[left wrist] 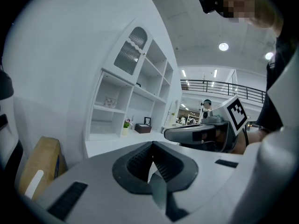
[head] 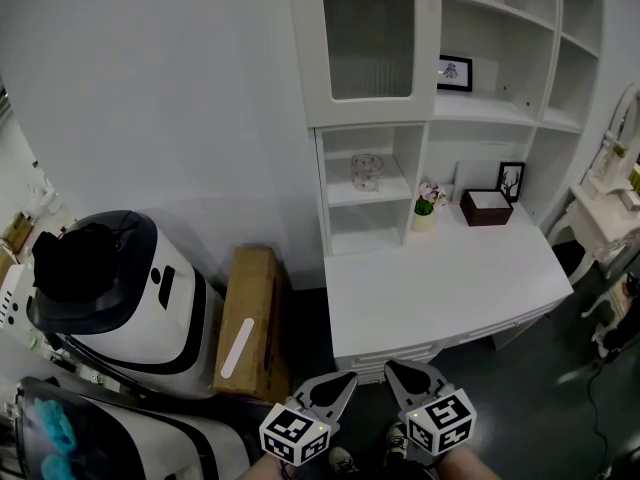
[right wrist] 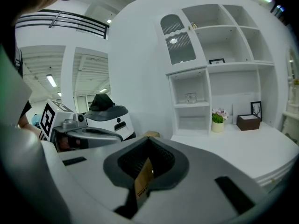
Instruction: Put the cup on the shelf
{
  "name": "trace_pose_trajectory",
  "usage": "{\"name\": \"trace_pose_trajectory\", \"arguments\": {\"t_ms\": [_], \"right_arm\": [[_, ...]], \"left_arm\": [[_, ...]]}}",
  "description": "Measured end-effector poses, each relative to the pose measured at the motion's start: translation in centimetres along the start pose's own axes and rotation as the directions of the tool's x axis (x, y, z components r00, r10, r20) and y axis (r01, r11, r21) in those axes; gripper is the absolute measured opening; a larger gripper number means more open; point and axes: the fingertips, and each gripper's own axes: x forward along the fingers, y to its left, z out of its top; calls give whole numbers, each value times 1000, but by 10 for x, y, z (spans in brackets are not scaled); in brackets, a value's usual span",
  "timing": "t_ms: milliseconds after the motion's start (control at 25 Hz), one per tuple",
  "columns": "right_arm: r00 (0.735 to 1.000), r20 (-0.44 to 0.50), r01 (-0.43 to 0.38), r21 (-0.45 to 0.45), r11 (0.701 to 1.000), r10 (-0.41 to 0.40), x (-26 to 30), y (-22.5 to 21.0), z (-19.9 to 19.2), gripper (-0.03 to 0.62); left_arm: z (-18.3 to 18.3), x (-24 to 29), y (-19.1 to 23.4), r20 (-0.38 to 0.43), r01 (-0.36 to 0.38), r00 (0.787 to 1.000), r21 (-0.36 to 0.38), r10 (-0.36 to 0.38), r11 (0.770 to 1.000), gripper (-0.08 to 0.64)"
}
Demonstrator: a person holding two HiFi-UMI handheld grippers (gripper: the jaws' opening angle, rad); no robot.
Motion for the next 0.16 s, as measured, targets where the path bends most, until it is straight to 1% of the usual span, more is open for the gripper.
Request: {"name": "trace_pose_trajectory", "arguments": {"t_ms": [160], "right_arm": [[1000,-1,0,7,1000,0,-1,4,-2,3]], "left_arm": [[-2,-4,-1,-5,3,1000,-1,-3,1000,5]]}}
